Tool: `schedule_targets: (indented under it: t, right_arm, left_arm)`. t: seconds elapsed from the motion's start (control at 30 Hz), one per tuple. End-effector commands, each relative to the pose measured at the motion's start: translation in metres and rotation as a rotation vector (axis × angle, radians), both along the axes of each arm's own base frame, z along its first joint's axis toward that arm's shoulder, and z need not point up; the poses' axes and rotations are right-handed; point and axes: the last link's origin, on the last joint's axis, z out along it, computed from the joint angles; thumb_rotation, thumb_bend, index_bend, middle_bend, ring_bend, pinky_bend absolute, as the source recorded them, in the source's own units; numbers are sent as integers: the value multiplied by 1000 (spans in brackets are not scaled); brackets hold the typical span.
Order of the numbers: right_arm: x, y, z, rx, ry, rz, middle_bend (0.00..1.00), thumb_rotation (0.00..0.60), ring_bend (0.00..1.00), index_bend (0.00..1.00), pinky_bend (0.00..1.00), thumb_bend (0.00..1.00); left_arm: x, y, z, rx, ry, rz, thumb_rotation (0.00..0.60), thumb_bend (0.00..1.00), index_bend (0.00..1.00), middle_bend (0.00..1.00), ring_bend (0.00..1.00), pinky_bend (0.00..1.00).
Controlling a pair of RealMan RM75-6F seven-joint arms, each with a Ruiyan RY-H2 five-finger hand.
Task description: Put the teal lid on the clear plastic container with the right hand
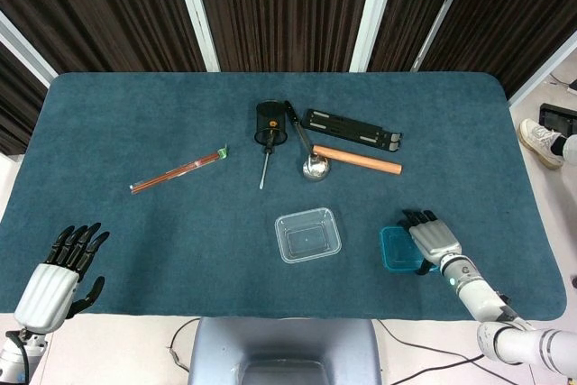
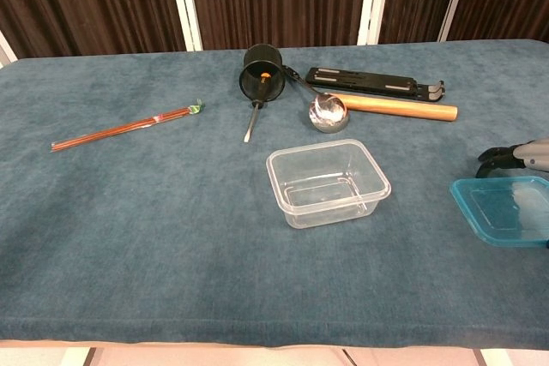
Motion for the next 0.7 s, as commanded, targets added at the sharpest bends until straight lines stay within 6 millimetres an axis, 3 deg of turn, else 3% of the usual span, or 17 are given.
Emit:
schedule_targets:
  t: [0.03, 0.3, 0.7]
  right_arm:
    - [0, 0, -1, -5, 0, 6, 64, 600, 4, 451, 40, 187]
    - [0, -1, -2, -39, 5, 19, 187, 600, 113, 625, 126, 187]
    - [6, 0, 6, -102, -36, 62, 292, 600, 235, 757, 216, 206]
  left_arm:
    - [0, 0, 0, 0, -1, -1, 600, 442, 0, 0, 0, 16]
    - [0, 0, 0, 0, -3, -3, 600, 442, 0, 0, 0, 17]
    - [0, 0, 0, -1, -4, -3, 600, 443, 0, 0, 0, 16]
